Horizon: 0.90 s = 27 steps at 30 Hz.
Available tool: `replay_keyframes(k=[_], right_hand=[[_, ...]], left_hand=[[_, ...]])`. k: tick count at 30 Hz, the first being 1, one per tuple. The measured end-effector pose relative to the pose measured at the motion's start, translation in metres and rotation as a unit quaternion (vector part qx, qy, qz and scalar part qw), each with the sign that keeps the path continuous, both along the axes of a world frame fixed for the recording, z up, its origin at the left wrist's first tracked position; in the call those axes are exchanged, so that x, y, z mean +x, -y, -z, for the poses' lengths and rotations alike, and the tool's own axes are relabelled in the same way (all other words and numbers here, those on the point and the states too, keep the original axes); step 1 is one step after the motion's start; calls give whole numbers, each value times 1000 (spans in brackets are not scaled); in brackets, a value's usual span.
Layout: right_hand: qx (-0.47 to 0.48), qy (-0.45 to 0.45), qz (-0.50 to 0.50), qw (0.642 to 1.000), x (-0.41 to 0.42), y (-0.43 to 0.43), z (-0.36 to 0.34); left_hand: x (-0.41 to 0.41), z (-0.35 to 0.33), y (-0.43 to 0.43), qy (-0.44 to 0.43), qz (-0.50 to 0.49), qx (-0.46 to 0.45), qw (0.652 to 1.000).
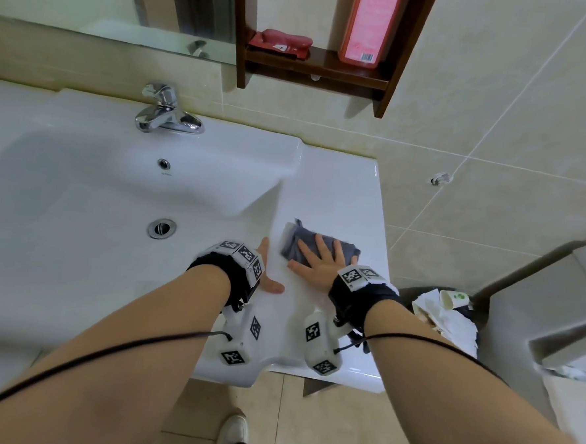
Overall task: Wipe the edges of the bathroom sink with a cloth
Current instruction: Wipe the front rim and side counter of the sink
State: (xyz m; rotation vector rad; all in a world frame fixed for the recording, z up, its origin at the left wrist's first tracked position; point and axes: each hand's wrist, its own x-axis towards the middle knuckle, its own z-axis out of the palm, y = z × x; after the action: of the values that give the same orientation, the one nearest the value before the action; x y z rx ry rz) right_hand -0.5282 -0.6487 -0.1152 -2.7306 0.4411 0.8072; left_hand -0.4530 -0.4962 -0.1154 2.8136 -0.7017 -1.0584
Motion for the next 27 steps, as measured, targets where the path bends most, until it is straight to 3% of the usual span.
replay_keyframes(k=[4, 9, 12, 20, 27], right_hand=[[10, -9, 31, 999, -12, 26, -4], [-57, -40, 42, 997, -28, 59, -2], [-52, -15, 84, 995, -27, 46, -6], [0, 9, -28, 1000, -15, -20, -5], [-15, -8, 42, 999, -34, 32, -6]], left_hand=[[-3, -3, -1, 11, 4, 22, 1000], [-8, -6, -2, 27, 13, 36, 999], [-10, -6, -1, 23, 5, 24, 999], [-20, 0, -3, 56, -14, -25, 998], [-26, -7, -5, 32, -19, -2, 999]])
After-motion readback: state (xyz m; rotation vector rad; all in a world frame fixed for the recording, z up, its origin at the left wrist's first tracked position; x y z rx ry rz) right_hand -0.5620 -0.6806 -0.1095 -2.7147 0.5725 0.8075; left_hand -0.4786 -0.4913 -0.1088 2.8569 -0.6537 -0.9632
